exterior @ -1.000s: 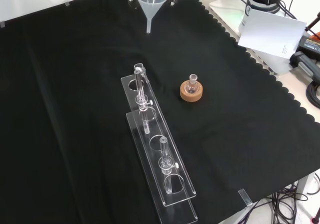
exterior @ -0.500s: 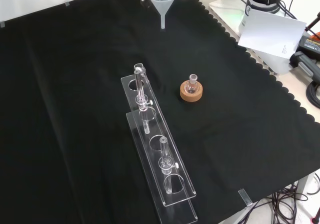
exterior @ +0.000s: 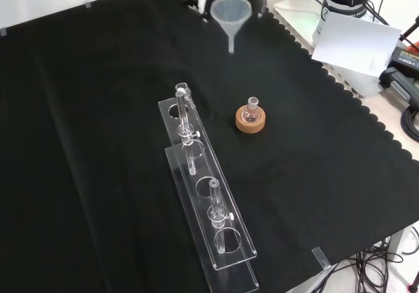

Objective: Place the funnel on the round-bottom flask.

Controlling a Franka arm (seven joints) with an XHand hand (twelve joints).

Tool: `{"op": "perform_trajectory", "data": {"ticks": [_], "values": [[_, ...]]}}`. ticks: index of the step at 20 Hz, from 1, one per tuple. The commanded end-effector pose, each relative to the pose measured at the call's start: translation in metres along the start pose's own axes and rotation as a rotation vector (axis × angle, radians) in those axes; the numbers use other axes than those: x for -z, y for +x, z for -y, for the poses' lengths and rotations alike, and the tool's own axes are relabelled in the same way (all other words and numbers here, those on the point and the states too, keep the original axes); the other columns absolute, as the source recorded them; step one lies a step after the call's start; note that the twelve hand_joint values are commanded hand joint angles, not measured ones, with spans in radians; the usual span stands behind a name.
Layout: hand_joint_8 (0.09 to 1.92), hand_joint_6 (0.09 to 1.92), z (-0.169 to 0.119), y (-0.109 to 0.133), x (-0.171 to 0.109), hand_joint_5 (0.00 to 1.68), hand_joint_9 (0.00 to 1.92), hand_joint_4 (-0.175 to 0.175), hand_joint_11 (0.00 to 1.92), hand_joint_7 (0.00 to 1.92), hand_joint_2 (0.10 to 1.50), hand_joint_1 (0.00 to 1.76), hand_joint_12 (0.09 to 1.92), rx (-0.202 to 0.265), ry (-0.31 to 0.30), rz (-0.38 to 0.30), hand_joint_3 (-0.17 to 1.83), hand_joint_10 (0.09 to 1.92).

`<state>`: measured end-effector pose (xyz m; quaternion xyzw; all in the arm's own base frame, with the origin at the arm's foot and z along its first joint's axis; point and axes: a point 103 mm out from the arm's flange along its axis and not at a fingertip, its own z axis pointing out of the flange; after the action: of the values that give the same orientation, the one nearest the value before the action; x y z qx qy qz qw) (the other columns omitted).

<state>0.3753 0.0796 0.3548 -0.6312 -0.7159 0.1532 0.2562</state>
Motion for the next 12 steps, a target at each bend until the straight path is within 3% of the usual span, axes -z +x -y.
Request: {"op": "perform_trajectory", "data": {"ticks": [1, 4, 12], "values": [[0.81, 0.92, -0.017, 0.045, -0.036, 0.73, 1.02, -0.046, 0.27, 1.06, 0.53, 0.89, 1.43, 0.042, 0.018, -0.016, 0.86, 0.44], [0.82, 0.92, -0.019, 0.054, -0.049, 0.73, 1.02, -0.046, 0.27, 1.07, 0.53, 0.88, 1.43, 0.044, 0.01, -0.006, 0.86, 0.44], [0.81, 0.92, -0.021, 0.06, -0.062, 0.73, 1.02, -0.046, 0.27, 1.07, 0.53, 0.88, 1.43, -0.019, -0.032, 0.095, 0.86, 0.43]]}}
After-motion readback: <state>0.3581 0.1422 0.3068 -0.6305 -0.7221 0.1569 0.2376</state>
